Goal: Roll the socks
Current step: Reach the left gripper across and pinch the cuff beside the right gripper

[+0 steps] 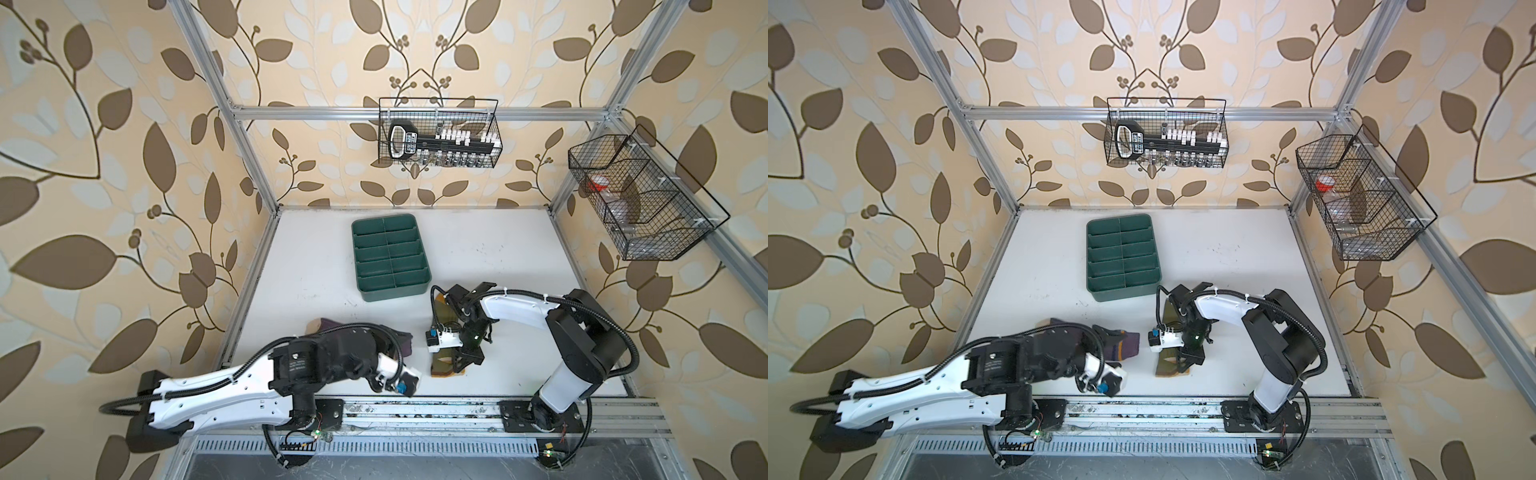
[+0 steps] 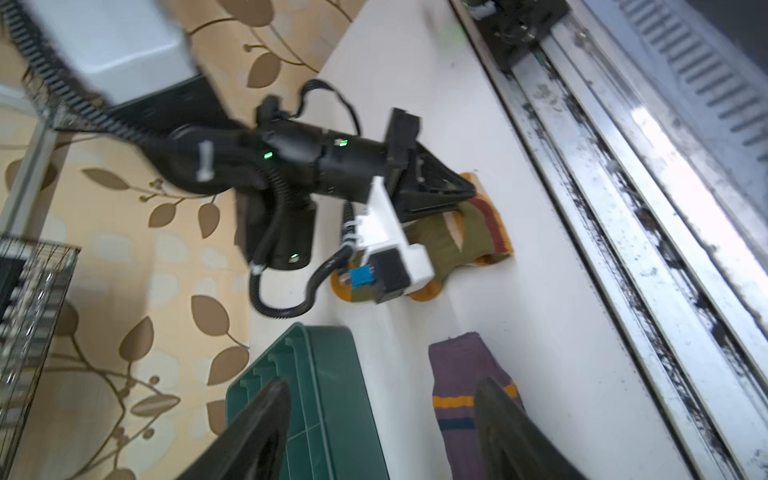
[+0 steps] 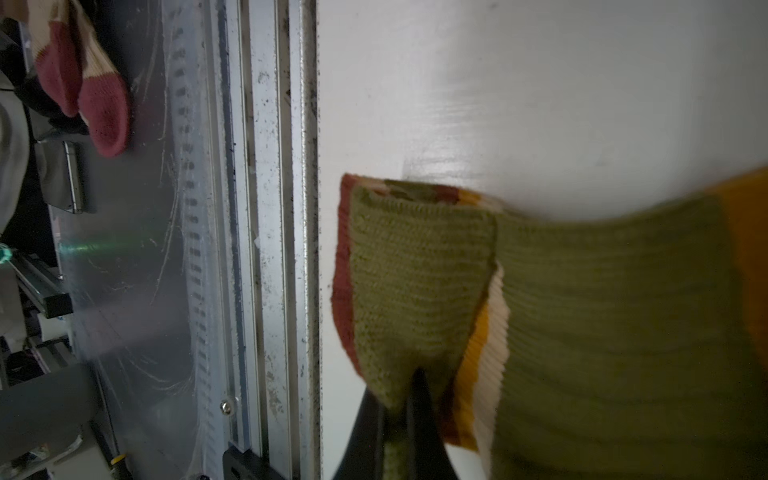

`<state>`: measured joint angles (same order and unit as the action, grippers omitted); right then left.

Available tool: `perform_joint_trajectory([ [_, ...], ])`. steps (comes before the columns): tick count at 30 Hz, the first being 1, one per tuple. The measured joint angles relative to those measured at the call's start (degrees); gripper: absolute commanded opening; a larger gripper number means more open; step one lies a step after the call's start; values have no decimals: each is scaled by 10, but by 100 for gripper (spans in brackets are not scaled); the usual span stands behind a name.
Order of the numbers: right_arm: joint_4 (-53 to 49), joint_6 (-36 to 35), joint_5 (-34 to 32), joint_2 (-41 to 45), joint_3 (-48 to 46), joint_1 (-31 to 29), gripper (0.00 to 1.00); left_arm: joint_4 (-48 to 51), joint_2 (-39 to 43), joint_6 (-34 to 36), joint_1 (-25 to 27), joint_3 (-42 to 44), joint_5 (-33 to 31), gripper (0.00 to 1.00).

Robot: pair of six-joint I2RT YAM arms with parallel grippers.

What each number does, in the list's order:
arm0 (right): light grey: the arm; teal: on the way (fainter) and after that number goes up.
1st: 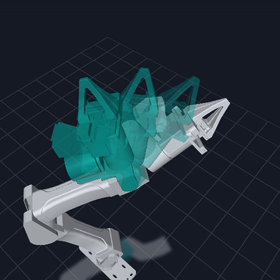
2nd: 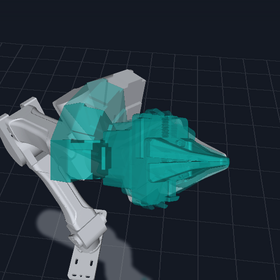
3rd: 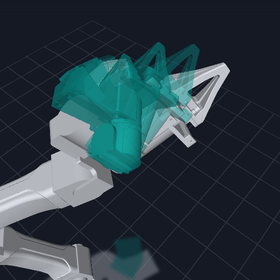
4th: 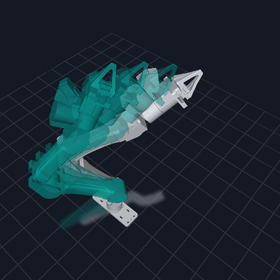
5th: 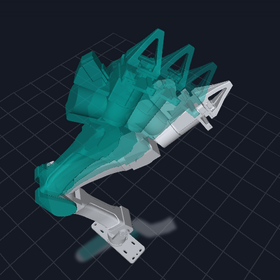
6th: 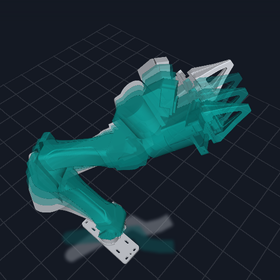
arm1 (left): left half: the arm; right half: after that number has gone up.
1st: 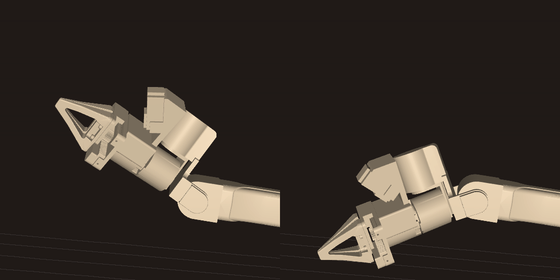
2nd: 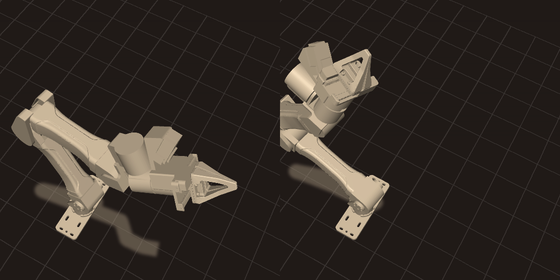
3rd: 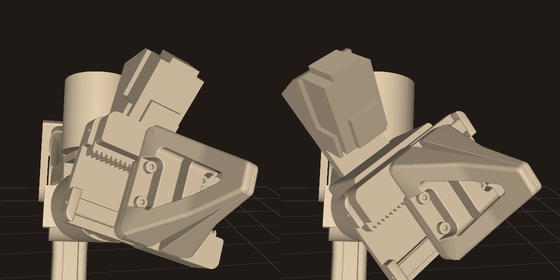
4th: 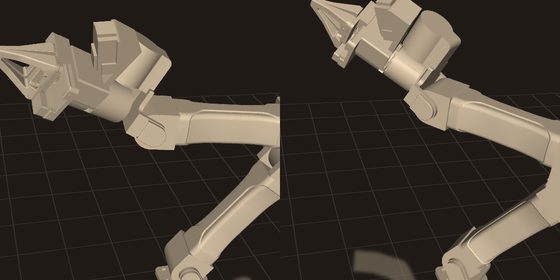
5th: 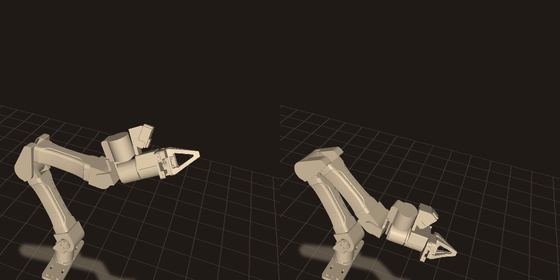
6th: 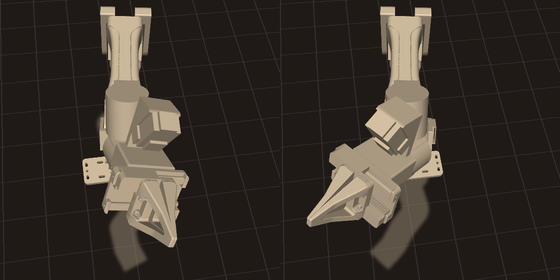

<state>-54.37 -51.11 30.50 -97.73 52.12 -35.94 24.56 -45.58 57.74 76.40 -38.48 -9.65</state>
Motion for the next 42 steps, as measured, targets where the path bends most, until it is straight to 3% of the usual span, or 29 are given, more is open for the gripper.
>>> perform_joint_trajectory([
  [5,-7,-2,8,-13,2,11,0,-107,-126,-3,66,65,-53,67],
  [13,-11,1,15,-27,6,11,0,-265,-316,-76,69,61,-99,63],
  [19,-11,8,15,-26,6,10,0,-337,-401,-125,69,38,-105,61],
  [28,-9,16,14,-23,6,7,0,-398,-475,-157,68,26,-132,49],
  [32,-5,20,13,-16,6,6,0,-418,-496,-164,68,19,-145,38],
  [40,4,21,3,-2,2,5,0,-426,-525,-178,68,5,-156,0],
  [42,9,22,-1,5,-1,6,0,-427,-526,-178,67,4,-160,0],
])
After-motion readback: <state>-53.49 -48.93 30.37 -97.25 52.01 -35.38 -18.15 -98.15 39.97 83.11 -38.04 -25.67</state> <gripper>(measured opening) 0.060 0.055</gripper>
